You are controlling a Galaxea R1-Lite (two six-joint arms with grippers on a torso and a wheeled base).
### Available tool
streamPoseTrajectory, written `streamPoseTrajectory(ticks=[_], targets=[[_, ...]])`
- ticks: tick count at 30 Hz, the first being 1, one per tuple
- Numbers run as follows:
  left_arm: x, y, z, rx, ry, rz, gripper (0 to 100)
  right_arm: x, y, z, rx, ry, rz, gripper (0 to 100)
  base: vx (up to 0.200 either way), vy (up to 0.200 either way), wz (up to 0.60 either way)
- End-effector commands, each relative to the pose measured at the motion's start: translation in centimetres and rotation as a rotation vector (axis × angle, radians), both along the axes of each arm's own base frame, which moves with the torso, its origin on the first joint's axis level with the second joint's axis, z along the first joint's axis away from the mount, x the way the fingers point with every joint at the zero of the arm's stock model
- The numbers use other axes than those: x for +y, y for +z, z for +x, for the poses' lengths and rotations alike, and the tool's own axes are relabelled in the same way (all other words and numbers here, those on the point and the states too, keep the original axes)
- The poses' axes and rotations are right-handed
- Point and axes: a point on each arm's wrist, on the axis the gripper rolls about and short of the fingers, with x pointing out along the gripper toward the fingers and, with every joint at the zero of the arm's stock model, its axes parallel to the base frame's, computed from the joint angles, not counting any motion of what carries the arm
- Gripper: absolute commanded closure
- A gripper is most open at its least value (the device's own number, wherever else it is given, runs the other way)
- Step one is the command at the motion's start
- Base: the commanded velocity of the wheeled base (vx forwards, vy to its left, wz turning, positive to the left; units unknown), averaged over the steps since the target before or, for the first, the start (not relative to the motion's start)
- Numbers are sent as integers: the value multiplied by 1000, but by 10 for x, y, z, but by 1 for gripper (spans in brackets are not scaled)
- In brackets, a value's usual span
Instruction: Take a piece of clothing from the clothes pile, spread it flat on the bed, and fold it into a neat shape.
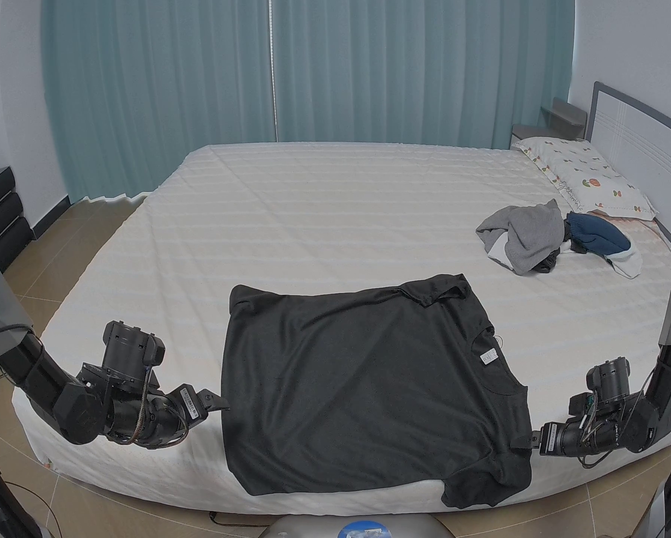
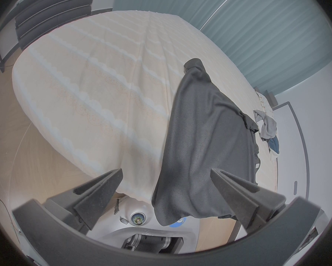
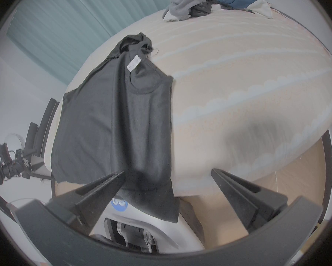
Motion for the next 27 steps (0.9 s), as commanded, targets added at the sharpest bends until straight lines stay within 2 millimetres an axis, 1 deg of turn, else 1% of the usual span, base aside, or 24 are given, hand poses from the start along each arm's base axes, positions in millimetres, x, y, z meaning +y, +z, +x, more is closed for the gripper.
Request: streamPoseTrajectory(ticks=[1,4,5,6,7,11,12,17,22,23,25,27], targets=[[0,-1,1,-1,0,0,0,-2,15,11,-76,-45,26,0,0,0,0],[-1,-1,2,-2,1,-2,0,-5,23,14,-110,-66,33,0,0,0,0],[-1,-1,2,-2,1,-2,0,-10,28,15,-135,-88,31,0,0,0,0],[-1,-1,2,-2,1,-2,0,-10,28,15,-135,-88,31,0,0,0,0],[0,0,3,-6,3,-3,0,-15,36,17,-170,-109,26,0,0,0,0],[0,2,4,-9,18,-14,0,-18,44,23,-216,-125,32,0,0,0,0],[0,2,4,-9,18,-14,0,-18,44,23,-216,-125,32,0,0,0,0],[0,1,5,-8,21,-14,0,-14,50,38,-250,-142,67,0,0,0,0],[1,3,5,-14,27,-19,0,-8,55,46,-271,-160,112,0,0,0,0],[1,3,5,-14,27,-19,0,-8,55,46,-271,-161,114,0,0,200,0],[1,2,6,-8,27,-17,0,-7,60,54,-289,-194,154,0,0,200,0],[1,2,6,-10,25,-17,0,-3,61,57,-292,-195,172,0,0,0,0]])
